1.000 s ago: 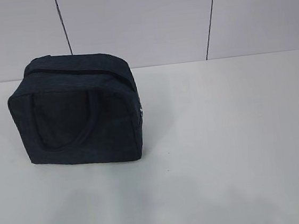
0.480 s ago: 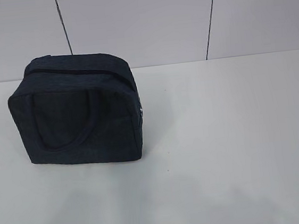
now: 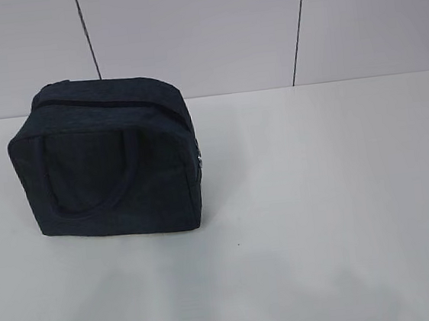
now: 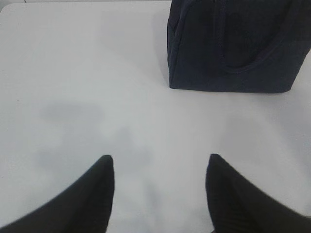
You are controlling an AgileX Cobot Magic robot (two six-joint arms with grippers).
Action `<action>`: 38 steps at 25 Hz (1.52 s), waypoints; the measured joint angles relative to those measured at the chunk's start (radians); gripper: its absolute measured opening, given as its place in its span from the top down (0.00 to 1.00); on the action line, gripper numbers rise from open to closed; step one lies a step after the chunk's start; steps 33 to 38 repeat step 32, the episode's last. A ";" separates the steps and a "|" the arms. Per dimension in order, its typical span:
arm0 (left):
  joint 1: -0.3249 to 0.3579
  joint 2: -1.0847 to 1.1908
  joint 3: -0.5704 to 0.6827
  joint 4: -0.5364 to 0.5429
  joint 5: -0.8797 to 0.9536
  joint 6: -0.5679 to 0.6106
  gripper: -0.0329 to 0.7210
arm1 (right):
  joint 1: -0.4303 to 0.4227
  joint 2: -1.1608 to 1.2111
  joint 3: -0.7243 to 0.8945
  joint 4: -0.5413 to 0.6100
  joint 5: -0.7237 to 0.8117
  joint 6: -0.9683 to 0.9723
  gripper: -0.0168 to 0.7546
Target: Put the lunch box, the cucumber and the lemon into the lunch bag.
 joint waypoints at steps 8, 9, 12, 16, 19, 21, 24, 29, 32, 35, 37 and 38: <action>0.008 0.000 0.000 0.000 -0.001 0.000 0.38 | -0.220 0.000 0.000 0.000 0.000 0.002 0.31; 0.010 0.000 0.000 0.000 -0.001 0.000 0.38 | -0.240 0.000 0.000 0.000 0.000 0.002 0.31; 0.010 0.000 0.000 0.000 -0.001 0.000 0.38 | -0.248 0.000 0.000 -0.004 0.000 0.002 0.31; 0.010 0.000 0.000 0.000 -0.001 0.000 0.38 | -0.246 0.000 0.000 -0.004 -0.001 0.002 0.31; 0.010 0.000 0.000 0.000 -0.001 0.000 0.38 | -0.246 0.000 0.000 -0.004 -0.001 0.002 0.31; 0.010 0.000 0.000 -0.001 -0.001 0.000 0.38 | -0.246 0.000 0.000 -0.004 -0.001 0.002 0.31; 0.010 0.000 0.000 -0.001 -0.001 0.000 0.38 | -0.246 0.000 0.000 -0.004 -0.001 0.002 0.31; 0.010 0.000 0.000 -0.001 -0.001 0.000 0.38 | -0.246 0.000 0.000 -0.004 -0.002 0.002 0.31; 0.010 0.000 0.000 -0.001 -0.001 0.000 0.38 | -0.246 0.000 0.000 -0.004 -0.002 0.002 0.31; 0.010 0.000 0.000 -0.001 -0.001 0.000 0.38 | -0.246 0.000 0.000 -0.004 -0.002 0.002 0.31; 0.010 0.000 0.000 -0.001 -0.001 0.000 0.38 | -0.246 0.000 0.000 -0.004 -0.002 0.002 0.31; 0.010 0.000 0.000 -0.001 -0.001 0.000 0.38 | -0.246 0.000 0.000 -0.004 -0.002 0.002 0.31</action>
